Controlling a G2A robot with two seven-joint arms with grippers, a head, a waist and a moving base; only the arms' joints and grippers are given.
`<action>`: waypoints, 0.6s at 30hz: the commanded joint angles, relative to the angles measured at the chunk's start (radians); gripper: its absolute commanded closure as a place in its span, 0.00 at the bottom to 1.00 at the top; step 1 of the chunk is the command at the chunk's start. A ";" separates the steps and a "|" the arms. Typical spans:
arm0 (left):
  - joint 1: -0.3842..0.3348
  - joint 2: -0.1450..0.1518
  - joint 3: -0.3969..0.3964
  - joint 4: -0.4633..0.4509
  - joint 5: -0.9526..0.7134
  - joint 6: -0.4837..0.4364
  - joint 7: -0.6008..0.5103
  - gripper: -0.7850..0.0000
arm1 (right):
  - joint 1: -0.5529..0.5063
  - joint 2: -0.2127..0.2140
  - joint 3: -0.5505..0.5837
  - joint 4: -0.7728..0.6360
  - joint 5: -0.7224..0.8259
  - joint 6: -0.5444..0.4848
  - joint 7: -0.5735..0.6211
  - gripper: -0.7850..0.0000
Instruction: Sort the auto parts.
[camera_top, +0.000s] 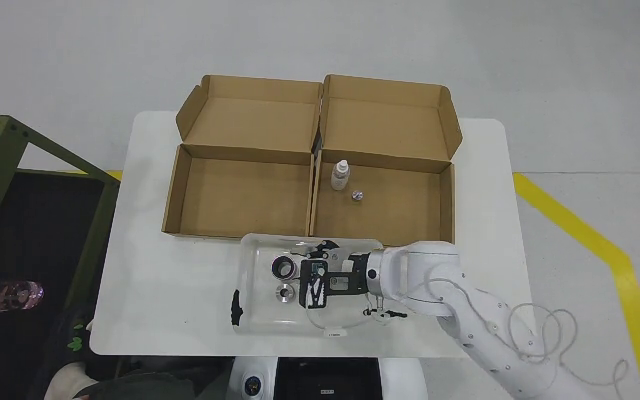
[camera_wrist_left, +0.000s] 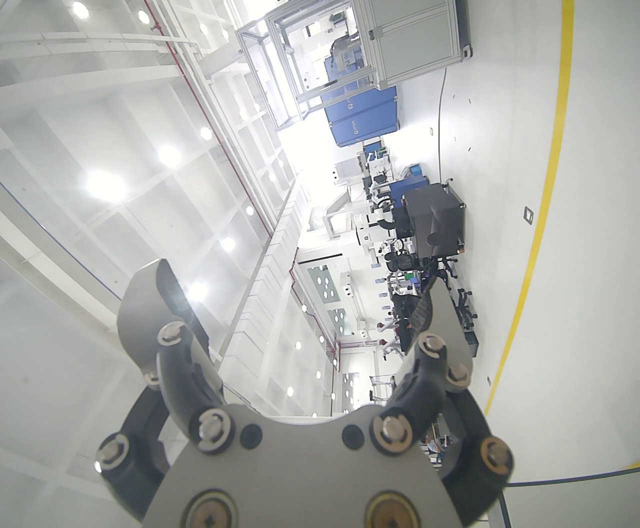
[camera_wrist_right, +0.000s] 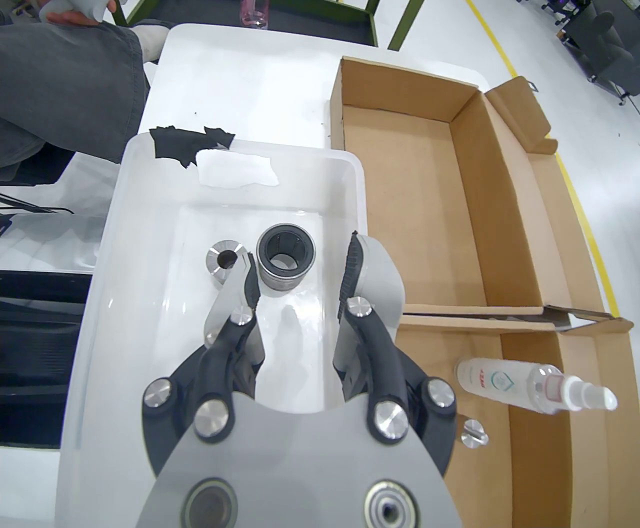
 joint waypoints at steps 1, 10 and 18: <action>0.000 0.000 0.000 0.000 0.000 0.000 0.000 0.00 | 0.014 -0.007 -0.025 0.014 -0.001 0.008 0.003 0.59; 0.000 0.000 0.000 0.000 0.000 0.000 0.000 0.00 | 0.071 -0.040 -0.111 0.085 -0.005 0.061 0.022 0.57; 0.000 0.000 0.000 0.000 0.000 0.000 0.000 0.00 | 0.109 -0.065 -0.160 0.145 -0.013 0.099 0.036 0.54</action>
